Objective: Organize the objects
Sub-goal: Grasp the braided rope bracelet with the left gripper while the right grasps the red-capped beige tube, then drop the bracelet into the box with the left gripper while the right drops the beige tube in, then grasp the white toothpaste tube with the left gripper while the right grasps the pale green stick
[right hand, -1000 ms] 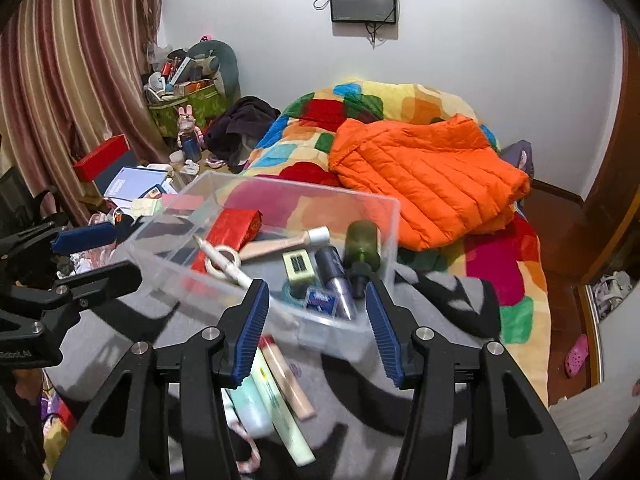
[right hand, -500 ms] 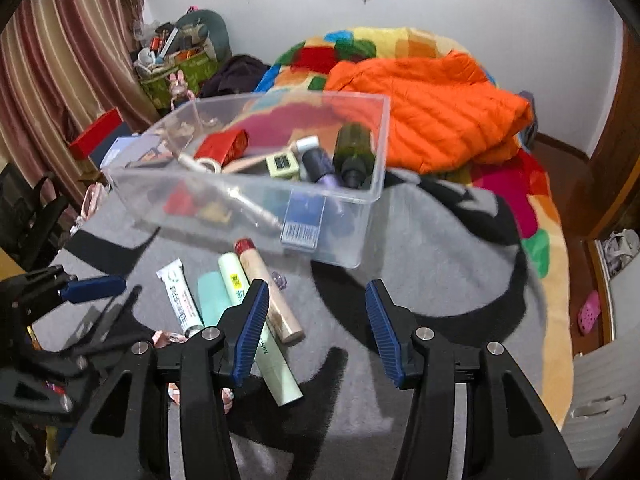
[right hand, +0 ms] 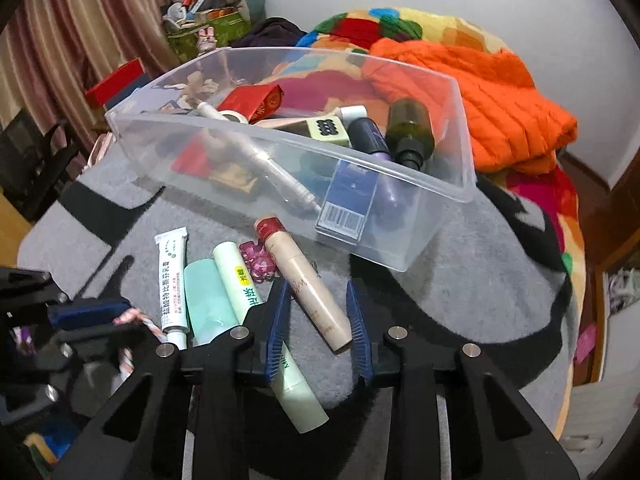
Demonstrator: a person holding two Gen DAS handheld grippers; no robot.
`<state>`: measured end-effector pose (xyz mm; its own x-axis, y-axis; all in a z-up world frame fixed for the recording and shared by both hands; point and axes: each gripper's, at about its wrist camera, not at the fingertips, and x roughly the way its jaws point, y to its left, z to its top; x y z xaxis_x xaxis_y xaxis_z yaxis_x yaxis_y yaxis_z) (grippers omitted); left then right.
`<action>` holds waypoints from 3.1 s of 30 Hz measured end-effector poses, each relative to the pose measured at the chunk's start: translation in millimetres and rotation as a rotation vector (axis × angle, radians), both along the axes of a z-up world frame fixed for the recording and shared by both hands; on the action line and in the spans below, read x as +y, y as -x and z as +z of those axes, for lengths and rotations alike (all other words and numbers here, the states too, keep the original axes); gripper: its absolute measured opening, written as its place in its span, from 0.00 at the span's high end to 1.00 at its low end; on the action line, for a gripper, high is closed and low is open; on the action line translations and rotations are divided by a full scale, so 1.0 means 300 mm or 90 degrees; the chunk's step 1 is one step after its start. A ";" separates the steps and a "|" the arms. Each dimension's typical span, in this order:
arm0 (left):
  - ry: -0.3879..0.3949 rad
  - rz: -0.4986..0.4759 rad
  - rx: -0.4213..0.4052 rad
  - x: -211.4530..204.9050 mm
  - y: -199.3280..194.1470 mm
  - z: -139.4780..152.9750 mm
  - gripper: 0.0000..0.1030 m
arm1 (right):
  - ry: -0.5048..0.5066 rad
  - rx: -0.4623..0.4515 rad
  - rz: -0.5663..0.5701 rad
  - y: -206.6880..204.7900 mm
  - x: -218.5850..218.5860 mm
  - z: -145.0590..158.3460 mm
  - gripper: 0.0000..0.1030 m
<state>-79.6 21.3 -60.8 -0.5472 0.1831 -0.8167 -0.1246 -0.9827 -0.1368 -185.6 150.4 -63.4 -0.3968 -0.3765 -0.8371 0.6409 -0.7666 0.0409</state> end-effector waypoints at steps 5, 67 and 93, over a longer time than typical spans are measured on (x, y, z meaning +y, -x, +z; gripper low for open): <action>0.002 0.025 0.007 -0.050 -0.035 0.009 0.88 | 0.010 0.004 0.007 -0.033 0.004 0.012 0.85; 0.018 0.185 0.082 -0.319 0.370 0.183 0.88 | 0.145 -0.009 -0.049 0.174 -0.045 0.172 0.75; -0.038 0.104 -0.013 -0.021 0.149 0.013 0.47 | 0.047 -0.013 0.000 -0.107 0.064 0.035 0.71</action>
